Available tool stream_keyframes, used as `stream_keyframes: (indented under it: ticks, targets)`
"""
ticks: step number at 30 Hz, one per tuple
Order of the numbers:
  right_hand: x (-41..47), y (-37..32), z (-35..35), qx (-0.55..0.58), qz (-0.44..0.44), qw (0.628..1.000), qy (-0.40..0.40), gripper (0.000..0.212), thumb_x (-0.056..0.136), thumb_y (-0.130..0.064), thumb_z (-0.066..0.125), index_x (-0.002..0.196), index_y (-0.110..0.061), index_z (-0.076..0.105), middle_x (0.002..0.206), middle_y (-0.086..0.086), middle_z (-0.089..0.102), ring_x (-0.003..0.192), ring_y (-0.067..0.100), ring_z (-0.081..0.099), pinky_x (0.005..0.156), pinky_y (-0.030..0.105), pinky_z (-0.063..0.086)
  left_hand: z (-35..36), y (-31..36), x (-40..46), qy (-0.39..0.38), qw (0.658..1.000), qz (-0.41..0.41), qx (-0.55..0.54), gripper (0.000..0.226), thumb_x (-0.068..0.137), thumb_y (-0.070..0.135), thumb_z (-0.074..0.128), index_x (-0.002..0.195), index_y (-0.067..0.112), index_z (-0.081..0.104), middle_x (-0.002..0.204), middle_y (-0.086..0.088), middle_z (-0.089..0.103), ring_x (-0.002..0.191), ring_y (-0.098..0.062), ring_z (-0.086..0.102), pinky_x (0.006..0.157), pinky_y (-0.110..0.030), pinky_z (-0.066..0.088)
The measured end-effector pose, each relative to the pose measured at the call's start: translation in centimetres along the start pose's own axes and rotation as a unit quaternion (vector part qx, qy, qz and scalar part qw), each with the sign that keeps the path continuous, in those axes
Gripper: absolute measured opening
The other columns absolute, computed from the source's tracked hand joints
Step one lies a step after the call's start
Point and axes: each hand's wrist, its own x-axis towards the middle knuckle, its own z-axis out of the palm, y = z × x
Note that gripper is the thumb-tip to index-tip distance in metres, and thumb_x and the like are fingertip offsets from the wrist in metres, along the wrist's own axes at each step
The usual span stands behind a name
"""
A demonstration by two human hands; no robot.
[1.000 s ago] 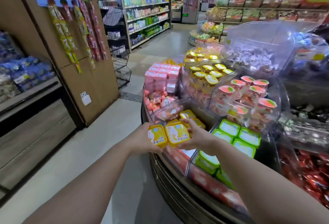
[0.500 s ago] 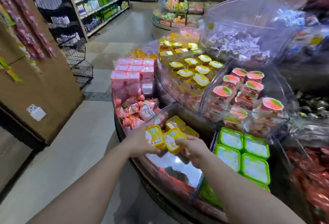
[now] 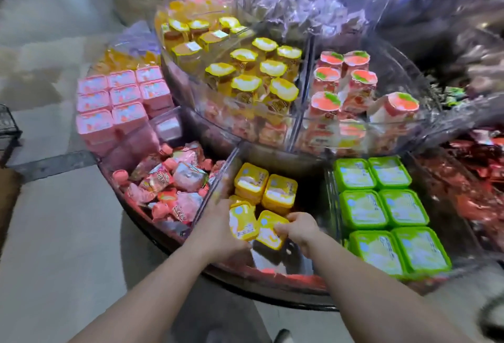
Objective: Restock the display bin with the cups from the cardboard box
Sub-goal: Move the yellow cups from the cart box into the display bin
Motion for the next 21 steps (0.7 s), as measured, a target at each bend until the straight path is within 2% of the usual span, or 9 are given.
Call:
stream_keyframes:
  ticks: [2,4,7,9,11,14,16,19,21]
  targets:
    - [0.1,0.4,0.5,0.002,0.005,1.000,0.021,0.060,0.077,-0.007,0.078,0.130,0.000,0.051,0.107,0.015,0.063,0.078,0.019,0.058,0.050,0.025,0.042,0.7,-0.9,0.0,-0.009,1.000,-0.022,0.013,0.076,0.039,0.056,0.077,0.104,0.029,0.048,0.104,0.008,0.055,0.091,-0.011,0.060,0.078,-0.036,0.054]
    - [0.3,0.9,1.2,0.009,0.003,0.999,0.037,0.068,0.073,-0.011,0.082,0.132,-0.003,0.050,0.114,0.015,0.065,0.085,0.023,0.061,0.052,0.026,0.045,0.9,-1.3,-0.1,-0.011,0.999,-0.038,0.036,0.069,0.038,0.056,0.076,0.096,0.028,0.049,0.093,0.007,0.058,0.085,-0.014,0.061,0.071,-0.036,0.054]
    - [-0.2,1.1,2.2,0.045,0.041,0.992,0.111,0.079,0.061,-0.024,0.086,0.128,-0.009,0.047,0.119,0.011,0.060,0.102,0.029,0.063,0.075,0.035,0.055,1.3,-1.6,0.0,-0.005,0.998,-0.042,0.051,0.069,0.041,0.053,0.078,0.098,0.027,0.049,0.094,0.005,0.057,0.085,-0.016,0.058,0.070,-0.034,0.051]
    - [-0.1,1.3,2.7,0.053,0.089,0.988,0.117,0.067,0.061,-0.031,0.085,0.116,-0.007,0.056,0.112,0.012,0.064,0.098,0.029,0.065,0.075,0.036,0.054,1.4,-1.6,0.1,-0.008,0.997,-0.050,0.053,0.071,0.042,0.052,0.079,0.101,0.027,0.048,0.097,0.005,0.055,0.087,-0.017,0.057,0.072,-0.035,0.051]
    - [0.0,1.4,3.2,0.090,0.097,0.988,0.073,0.043,0.069,-0.023,0.083,0.104,-0.007,0.063,0.103,0.010,0.069,0.089,0.026,0.066,0.075,0.036,0.057,1.5,-1.6,0.1,-0.007,0.997,-0.056,0.055,0.073,0.041,0.053,0.079,0.103,0.028,0.048,0.099,0.005,0.056,0.090,-0.017,0.058,0.075,-0.037,0.052]
    - [0.2,1.5,3.7,0.131,0.084,0.988,0.027,0.022,0.079,-0.010,0.075,0.099,-0.008,0.066,0.101,0.010,0.071,0.085,0.024,0.067,0.075,0.035,0.057,1.7,-1.7,0.1,0.005,0.997,-0.058,0.059,0.074,0.043,0.052,0.079,0.105,0.026,0.050,0.100,0.005,0.058,0.091,-0.018,0.059,0.076,-0.039,0.053]
    - [0.0,1.6,3.7,0.169,0.079,0.982,0.011,0.016,0.083,-0.007,0.070,0.099,-0.007,0.063,0.098,0.008,0.068,0.080,0.020,0.065,0.066,0.030,0.055,1.9,-1.7,0.1,0.008,0.996,-0.069,0.060,0.076,0.042,0.056,0.076,0.105,0.025,0.049,0.101,0.004,0.059,0.092,-0.019,0.060,0.076,-0.039,0.053]
    - [-0.6,1.7,3.5,0.122,0.058,0.989,0.064,0.046,0.075,-0.028,0.071,0.115,-0.012,0.055,0.106,0.009,0.066,0.088,0.023,0.065,0.075,0.034,0.055,2.2,-1.3,0.2,0.022,0.994,-0.090,0.058,0.080,0.040,0.061,0.073,0.106,0.025,0.047,0.103,0.002,0.059,0.095,-0.021,0.059,0.078,-0.040,0.053]
    - [-1.7,1.3,2.8,0.069,-0.001,0.994,0.091,0.039,0.078,-0.042,0.068,0.107,-0.017,0.057,0.102,0.008,0.068,0.086,0.025,0.065,0.076,0.037,0.055,2.5,-0.8,0.3,0.039,0.993,-0.105,0.042,0.080,0.044,0.058,0.078,0.109,0.021,0.049,0.106,0.000,0.059,0.098,-0.022,0.059,0.080,-0.039,0.052]
